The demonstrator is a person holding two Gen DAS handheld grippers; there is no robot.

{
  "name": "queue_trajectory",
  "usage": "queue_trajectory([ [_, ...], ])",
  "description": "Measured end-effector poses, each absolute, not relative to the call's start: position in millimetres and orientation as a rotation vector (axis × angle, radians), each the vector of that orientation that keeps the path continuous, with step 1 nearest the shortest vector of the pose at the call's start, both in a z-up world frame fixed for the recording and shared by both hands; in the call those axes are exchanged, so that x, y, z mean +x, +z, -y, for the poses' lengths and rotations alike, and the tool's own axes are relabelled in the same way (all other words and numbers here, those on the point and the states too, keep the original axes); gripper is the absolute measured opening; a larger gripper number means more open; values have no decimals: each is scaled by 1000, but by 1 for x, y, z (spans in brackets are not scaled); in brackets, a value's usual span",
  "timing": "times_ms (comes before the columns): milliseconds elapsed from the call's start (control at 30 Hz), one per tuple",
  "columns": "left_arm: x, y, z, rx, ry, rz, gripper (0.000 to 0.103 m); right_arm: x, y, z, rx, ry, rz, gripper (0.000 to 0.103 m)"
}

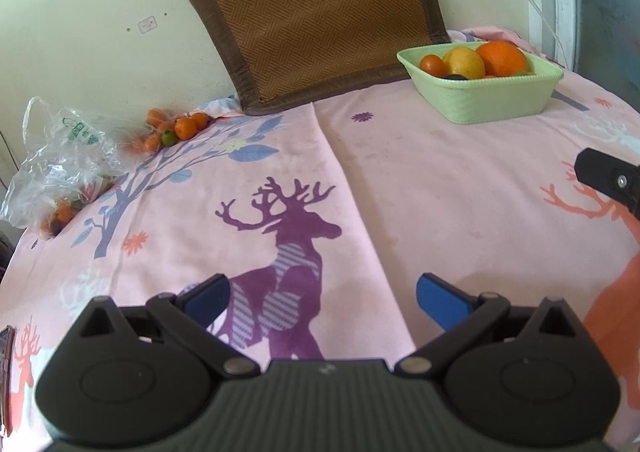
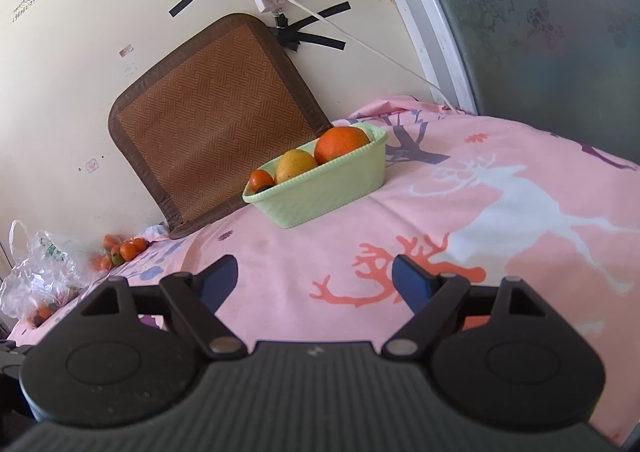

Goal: Organize fruits

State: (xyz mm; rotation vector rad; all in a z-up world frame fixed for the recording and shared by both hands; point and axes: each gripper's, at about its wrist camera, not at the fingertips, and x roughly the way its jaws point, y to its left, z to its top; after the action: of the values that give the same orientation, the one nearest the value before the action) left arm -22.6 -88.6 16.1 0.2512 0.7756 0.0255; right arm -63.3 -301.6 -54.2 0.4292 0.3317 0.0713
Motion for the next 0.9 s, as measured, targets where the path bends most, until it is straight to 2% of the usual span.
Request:
queue_trajectory([
  [567, -26, 28, 78, 194, 47, -717, 103, -68, -46, 293, 381, 84, -295, 86],
  [900, -45, 53, 70, 101, 28, -557, 103, -68, -46, 293, 383, 81, -295, 86],
])
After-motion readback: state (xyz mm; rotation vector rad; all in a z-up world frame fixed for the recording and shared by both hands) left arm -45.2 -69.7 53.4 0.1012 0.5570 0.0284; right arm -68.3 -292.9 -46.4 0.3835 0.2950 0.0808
